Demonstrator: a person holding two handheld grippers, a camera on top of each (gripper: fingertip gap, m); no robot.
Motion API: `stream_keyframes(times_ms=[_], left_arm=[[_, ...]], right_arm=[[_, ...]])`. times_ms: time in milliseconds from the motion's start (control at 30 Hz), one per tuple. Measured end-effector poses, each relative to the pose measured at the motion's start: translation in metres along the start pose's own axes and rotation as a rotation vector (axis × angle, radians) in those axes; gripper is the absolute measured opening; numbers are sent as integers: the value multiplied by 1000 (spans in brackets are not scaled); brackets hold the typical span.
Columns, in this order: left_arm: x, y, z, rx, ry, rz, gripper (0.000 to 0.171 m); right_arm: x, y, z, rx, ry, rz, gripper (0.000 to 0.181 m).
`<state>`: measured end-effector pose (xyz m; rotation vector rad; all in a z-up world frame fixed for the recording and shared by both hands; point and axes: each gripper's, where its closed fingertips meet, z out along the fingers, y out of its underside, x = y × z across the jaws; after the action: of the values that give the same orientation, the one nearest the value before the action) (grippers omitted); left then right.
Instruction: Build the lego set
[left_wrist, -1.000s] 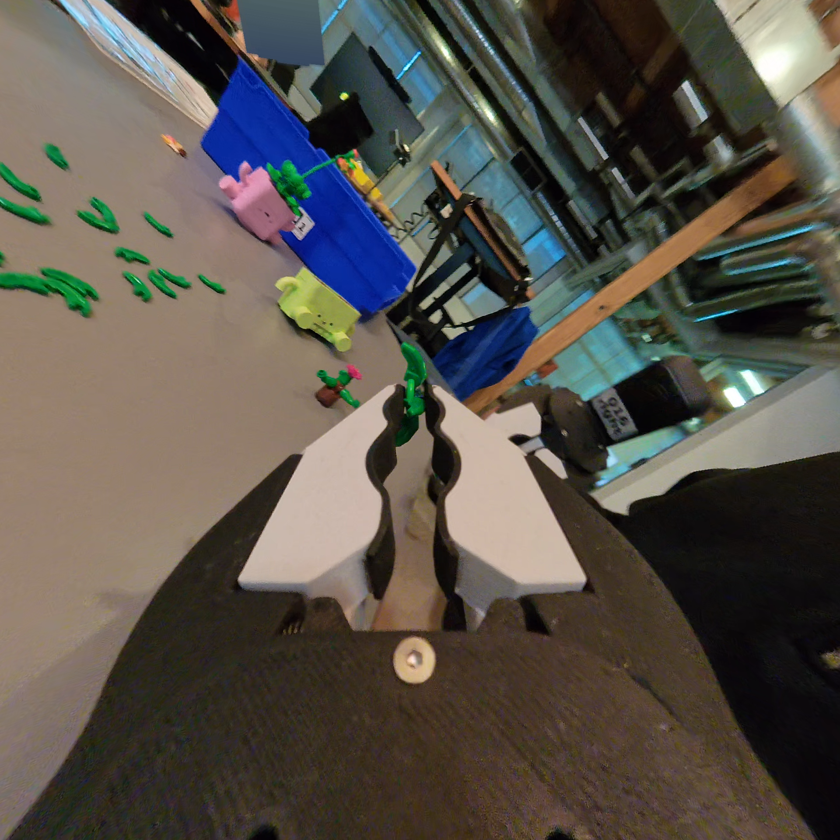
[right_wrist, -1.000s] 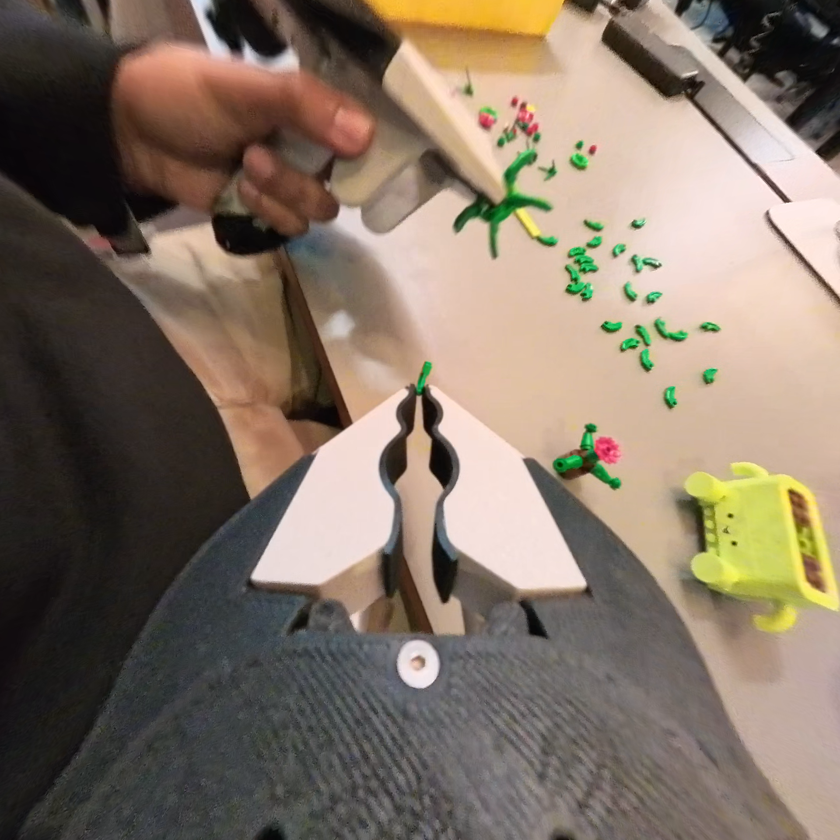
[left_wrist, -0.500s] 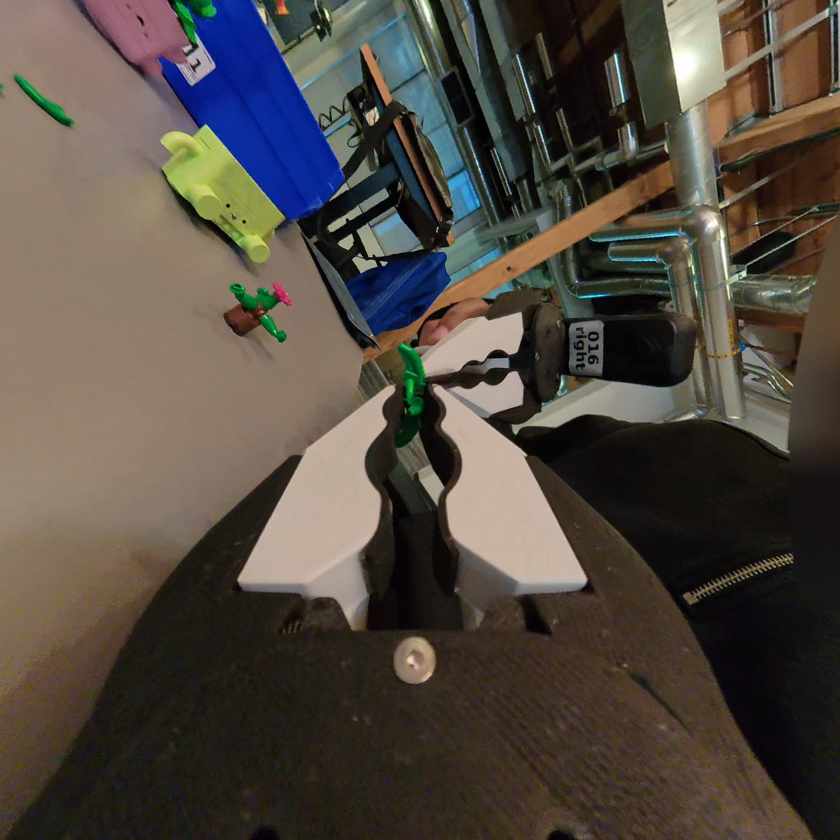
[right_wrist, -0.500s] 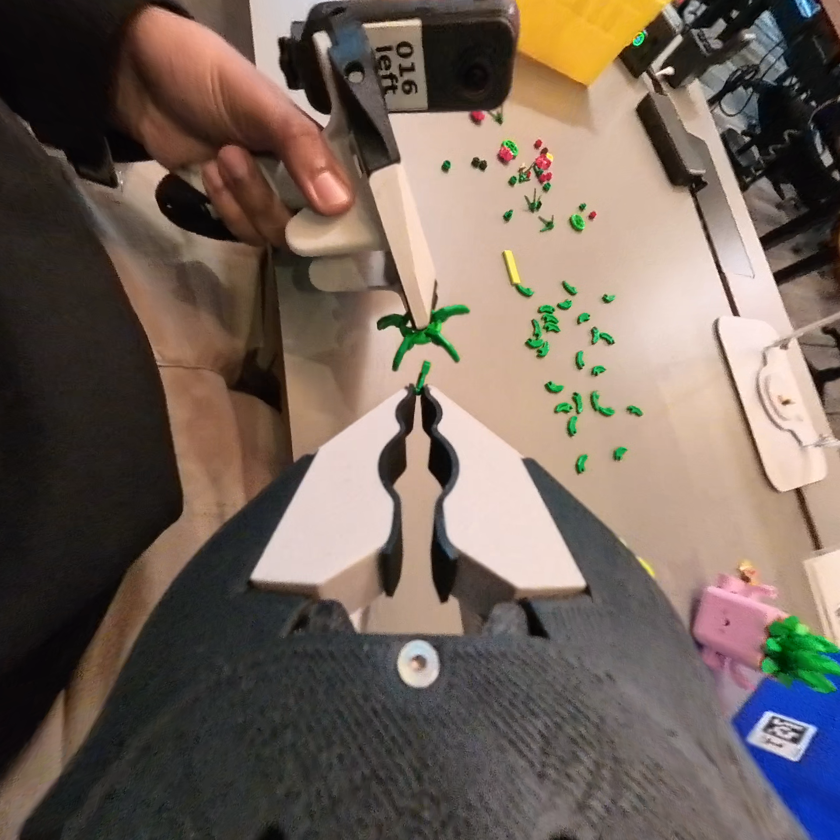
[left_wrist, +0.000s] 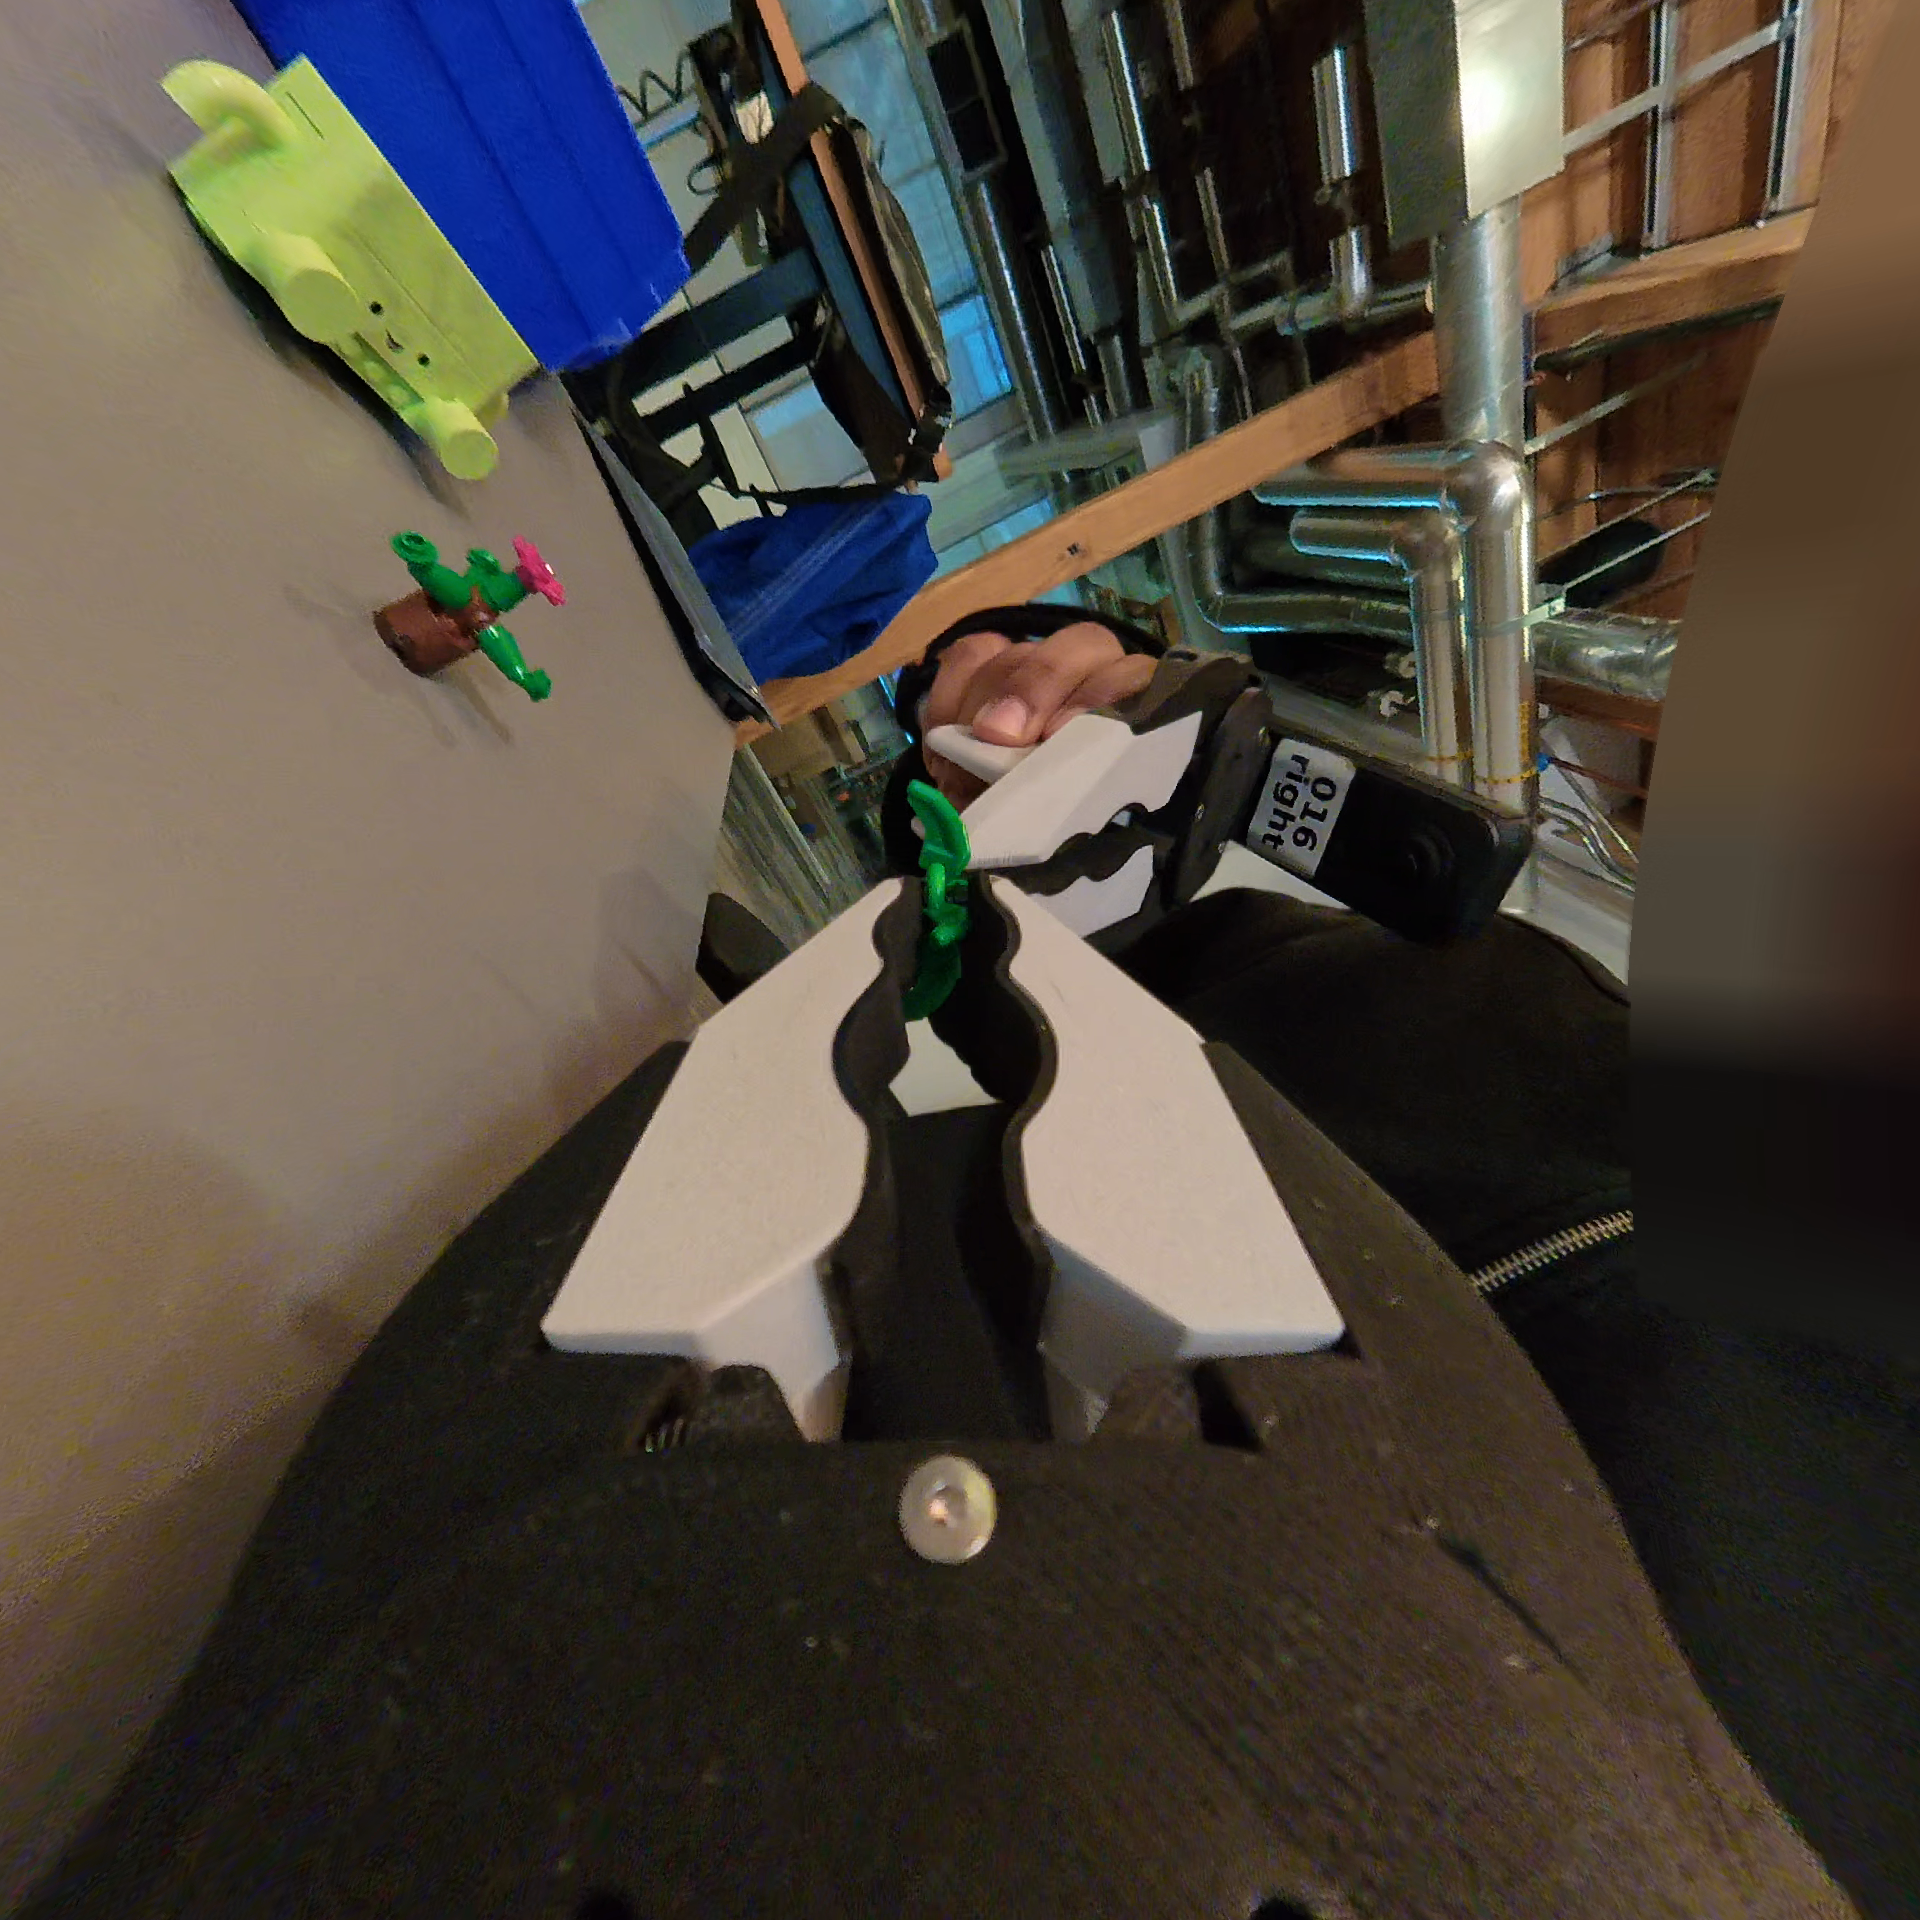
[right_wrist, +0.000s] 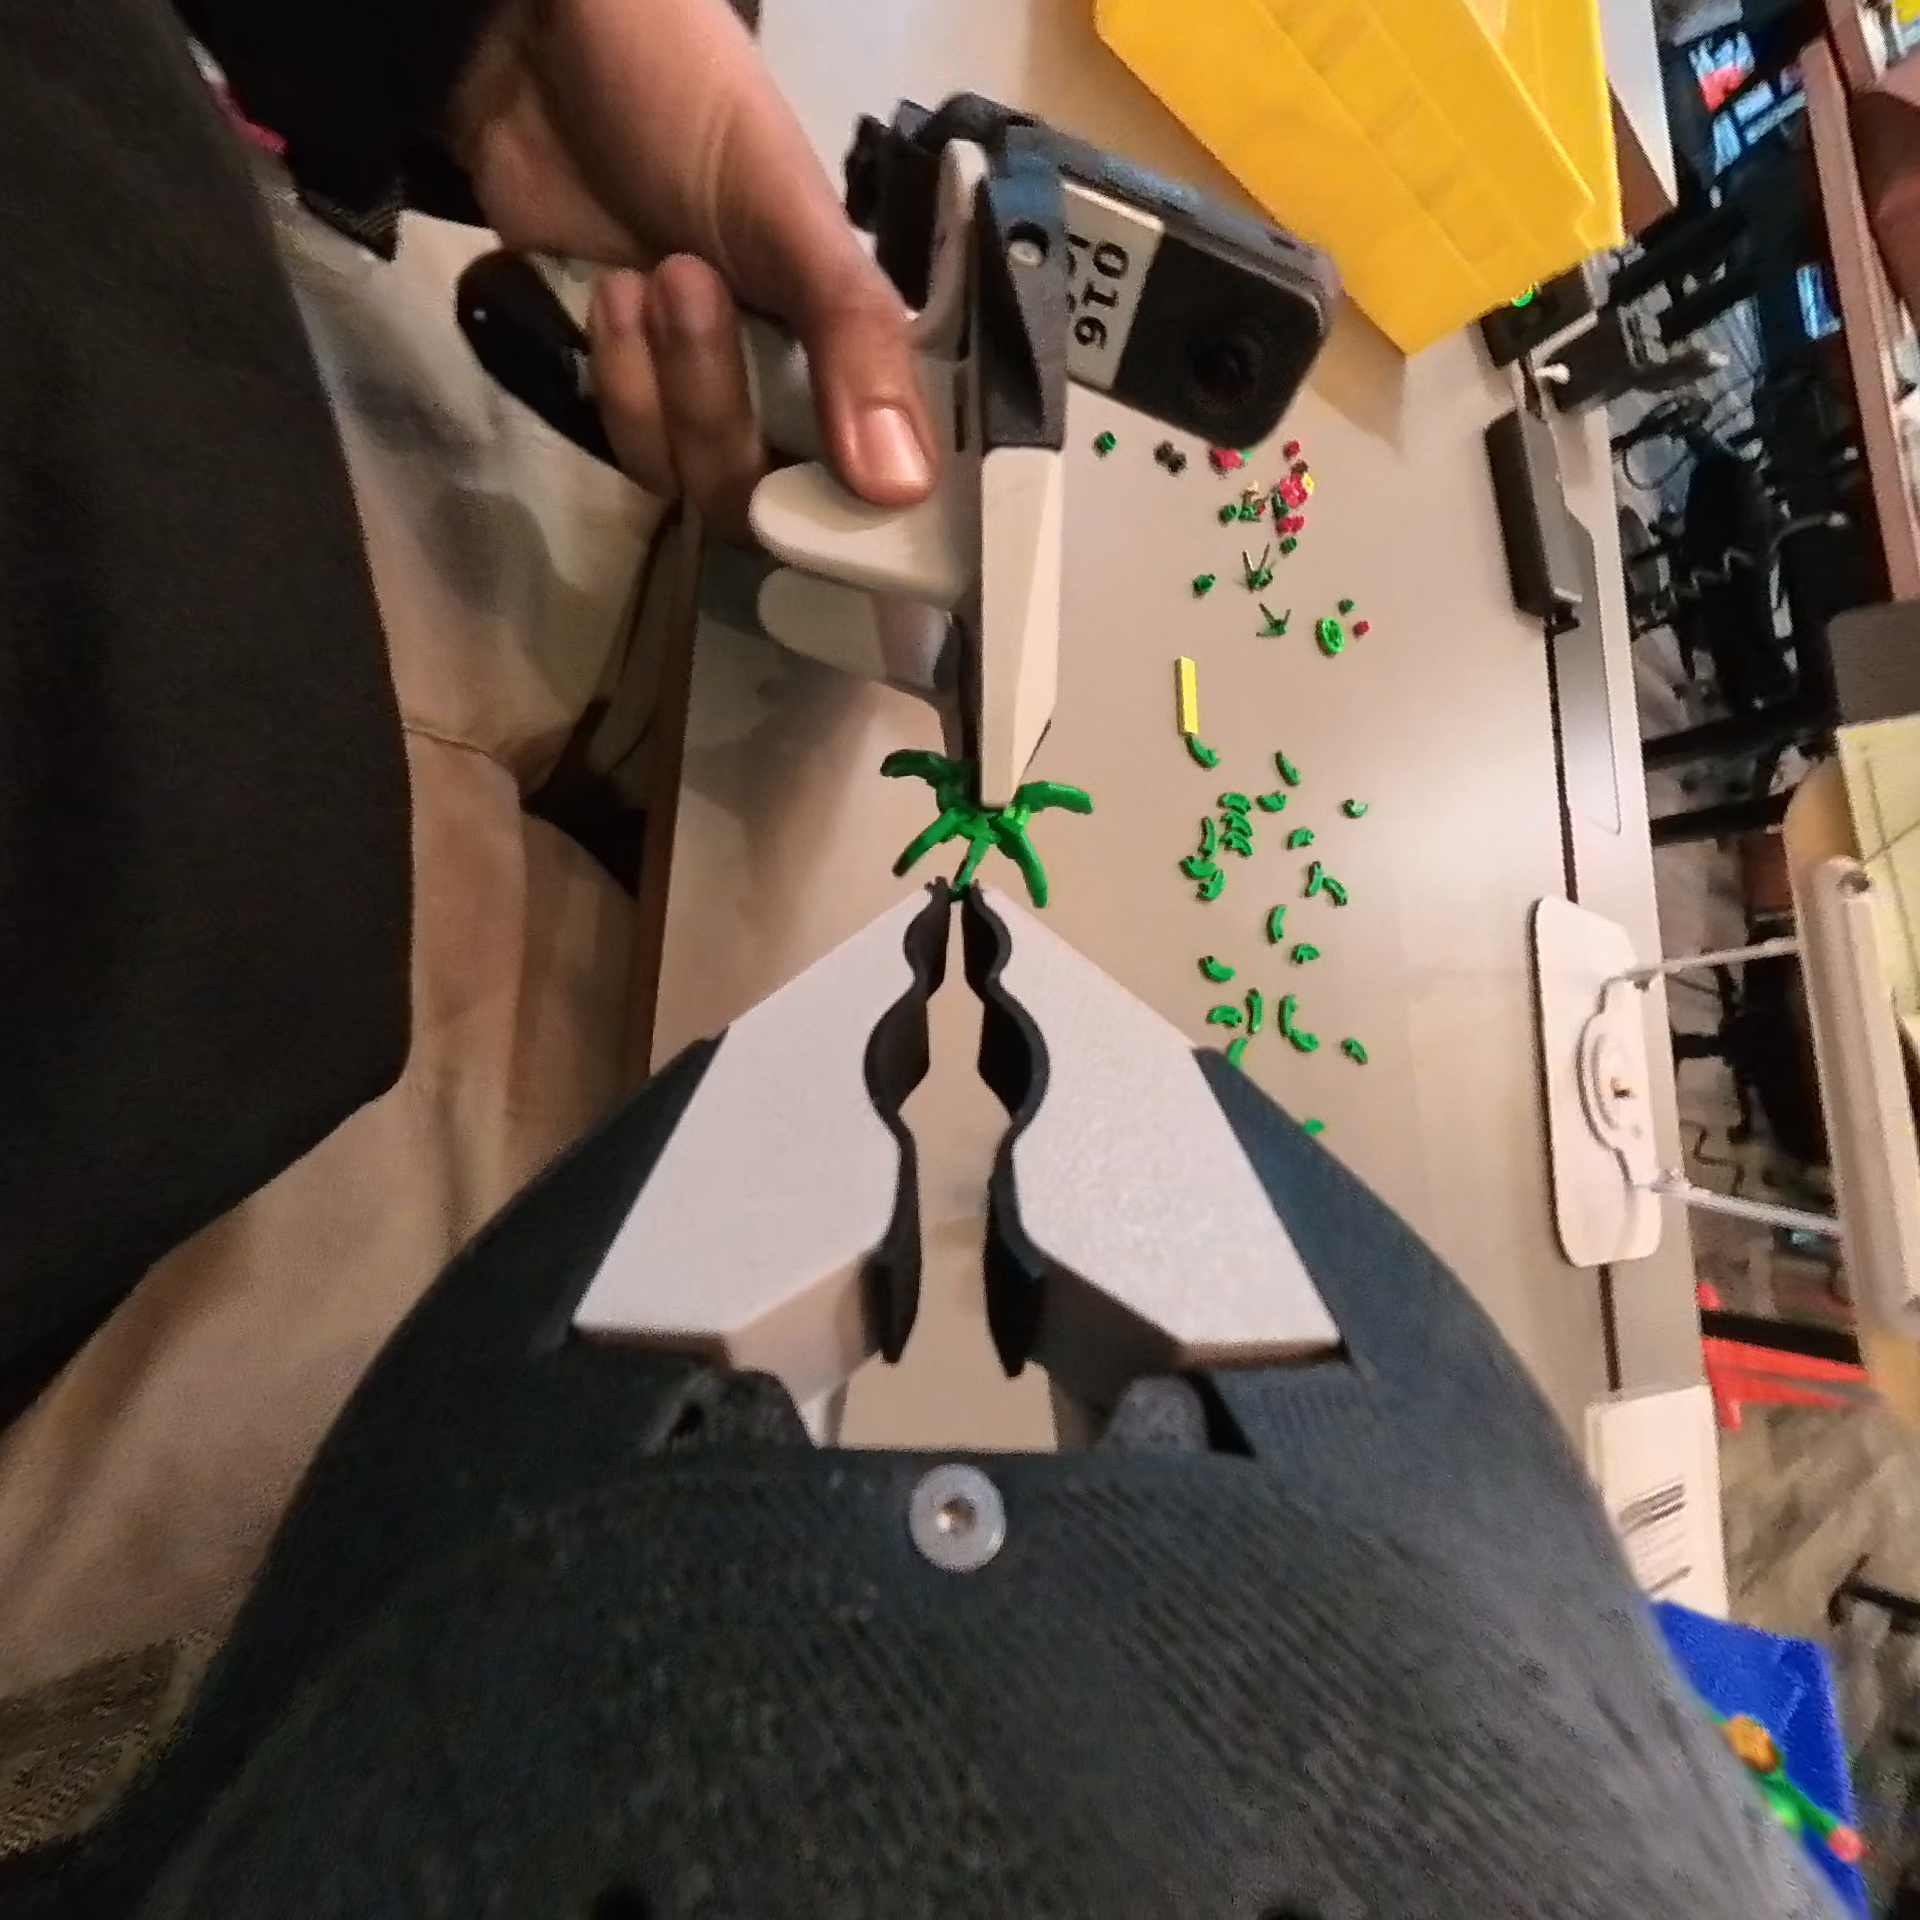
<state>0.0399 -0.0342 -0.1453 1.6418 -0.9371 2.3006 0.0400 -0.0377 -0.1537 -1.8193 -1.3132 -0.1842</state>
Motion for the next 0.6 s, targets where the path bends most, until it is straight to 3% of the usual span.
stream_keyframes(times_ms=[300, 400, 500, 600], left_arm=[[-4, 11, 4, -68, -9, -41, 7], [-6, 29, 19, -151, -16, -44, 7], [-8, 24, 21, -92, -18, -70, 6], [-20, 6, 9, -17, -141, 26, 6]], right_arm=[[-12, -4, -5, 13, -118, -131, 0], [-14, -24, -5, 110, -132, -121, 0], [-7, -12, -8, 26, -89, -173, 0], [4, 10, -17, 2, -60, -22, 0]])
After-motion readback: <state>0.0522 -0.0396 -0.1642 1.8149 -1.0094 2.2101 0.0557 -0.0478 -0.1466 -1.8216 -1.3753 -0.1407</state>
